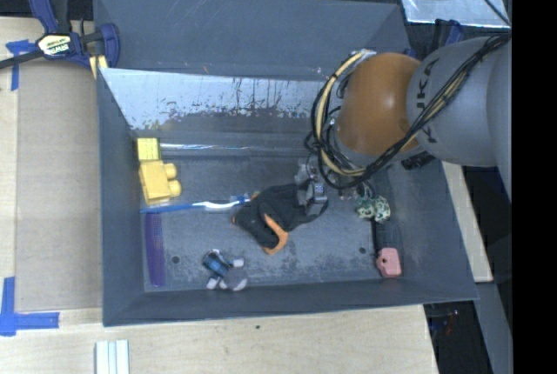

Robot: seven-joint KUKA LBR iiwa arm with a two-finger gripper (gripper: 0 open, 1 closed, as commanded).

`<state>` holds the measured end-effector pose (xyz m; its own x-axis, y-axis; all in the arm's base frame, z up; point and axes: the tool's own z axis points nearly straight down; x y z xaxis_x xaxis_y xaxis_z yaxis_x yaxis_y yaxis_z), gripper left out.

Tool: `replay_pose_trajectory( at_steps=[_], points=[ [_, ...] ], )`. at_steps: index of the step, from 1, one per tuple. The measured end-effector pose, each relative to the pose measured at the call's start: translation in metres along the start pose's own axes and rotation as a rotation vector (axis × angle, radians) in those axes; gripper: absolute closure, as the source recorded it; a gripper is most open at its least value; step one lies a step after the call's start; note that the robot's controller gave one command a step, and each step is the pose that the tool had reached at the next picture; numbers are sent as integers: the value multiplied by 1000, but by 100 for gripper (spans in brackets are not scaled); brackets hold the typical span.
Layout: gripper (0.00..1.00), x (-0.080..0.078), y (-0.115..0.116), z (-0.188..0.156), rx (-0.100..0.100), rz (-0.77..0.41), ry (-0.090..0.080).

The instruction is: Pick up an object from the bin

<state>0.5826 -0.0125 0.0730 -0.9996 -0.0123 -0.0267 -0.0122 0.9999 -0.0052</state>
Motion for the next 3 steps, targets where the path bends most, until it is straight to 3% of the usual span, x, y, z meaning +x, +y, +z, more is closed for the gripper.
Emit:
replay_pose_trajectory(
  at_steps=[1, 2, 3],
  points=[
    [0, 9, 18, -125, 0, -1, 1],
    [0, 8, 21, -145, 0, -2, -5],
    [0, 62, 24, -87, -1, 57, -14]
  ],
)
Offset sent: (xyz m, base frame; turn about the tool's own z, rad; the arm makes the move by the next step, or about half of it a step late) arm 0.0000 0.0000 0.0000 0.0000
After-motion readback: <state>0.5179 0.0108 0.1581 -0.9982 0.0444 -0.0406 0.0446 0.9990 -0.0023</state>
